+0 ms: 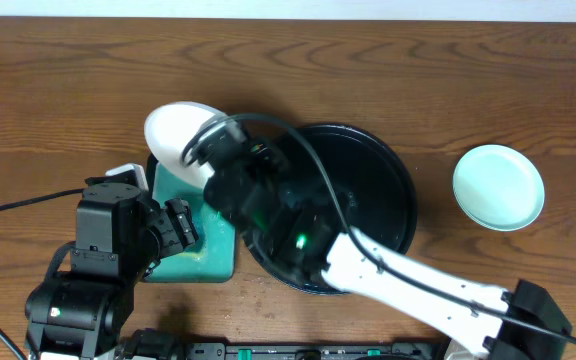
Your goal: Clean dirty plates on tray and stack at the side
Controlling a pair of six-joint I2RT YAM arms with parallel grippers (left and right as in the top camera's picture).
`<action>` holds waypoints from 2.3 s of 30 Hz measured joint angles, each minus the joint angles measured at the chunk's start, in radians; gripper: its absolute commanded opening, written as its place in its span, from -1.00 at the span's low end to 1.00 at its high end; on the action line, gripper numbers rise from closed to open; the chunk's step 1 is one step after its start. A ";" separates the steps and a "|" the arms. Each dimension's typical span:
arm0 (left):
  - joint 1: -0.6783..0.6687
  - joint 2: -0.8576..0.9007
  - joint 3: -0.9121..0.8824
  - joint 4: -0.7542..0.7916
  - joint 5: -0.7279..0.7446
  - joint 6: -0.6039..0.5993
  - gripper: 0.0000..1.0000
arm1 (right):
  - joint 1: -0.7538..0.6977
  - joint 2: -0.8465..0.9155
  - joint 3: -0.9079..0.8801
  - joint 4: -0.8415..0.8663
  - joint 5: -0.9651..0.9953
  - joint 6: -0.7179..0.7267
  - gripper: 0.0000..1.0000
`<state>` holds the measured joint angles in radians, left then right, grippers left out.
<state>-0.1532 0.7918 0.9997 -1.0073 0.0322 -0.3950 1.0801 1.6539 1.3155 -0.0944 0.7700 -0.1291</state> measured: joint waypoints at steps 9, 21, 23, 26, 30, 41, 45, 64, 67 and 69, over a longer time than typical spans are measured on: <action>0.000 0.000 0.000 0.000 0.006 0.000 0.62 | -0.265 0.053 -0.004 -0.175 -0.640 0.438 -0.98; 0.001 0.000 0.000 0.000 0.011 0.000 0.62 | -1.006 -0.239 0.004 -0.753 -0.793 0.647 -0.98; 0.001 0.000 0.000 0.000 0.012 0.000 0.63 | -1.131 -0.226 0.003 -0.842 -0.774 0.656 -0.98; 0.001 0.000 0.000 0.000 0.013 0.000 0.63 | -1.288 -0.183 -0.003 -0.911 -0.753 0.663 -0.98; 0.001 0.000 0.000 0.000 0.014 0.000 0.62 | -1.456 -0.105 -0.048 -0.913 -0.743 0.667 -0.98; 0.001 0.000 0.000 0.000 0.014 0.000 0.63 | -1.596 -0.016 -0.097 -0.960 -0.839 0.620 -0.36; 0.001 0.000 0.000 0.000 0.014 0.000 0.63 | -1.563 -0.116 -0.100 -0.986 -1.014 0.515 -0.20; 0.001 0.000 0.000 -0.001 0.014 0.000 0.63 | -1.064 -0.734 -0.098 -1.135 -1.459 0.154 0.98; 0.001 0.000 0.000 0.000 0.014 0.000 0.63 | -1.060 -0.760 -0.098 -1.151 -1.424 0.142 0.99; 0.001 0.000 0.000 -0.001 0.014 0.000 0.63 | -1.032 -0.776 -0.098 -1.129 -1.360 0.137 0.98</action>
<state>-0.1524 0.7918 0.9997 -1.0080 0.0467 -0.3950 0.0479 0.8780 1.2171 -1.2232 -0.5900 0.0082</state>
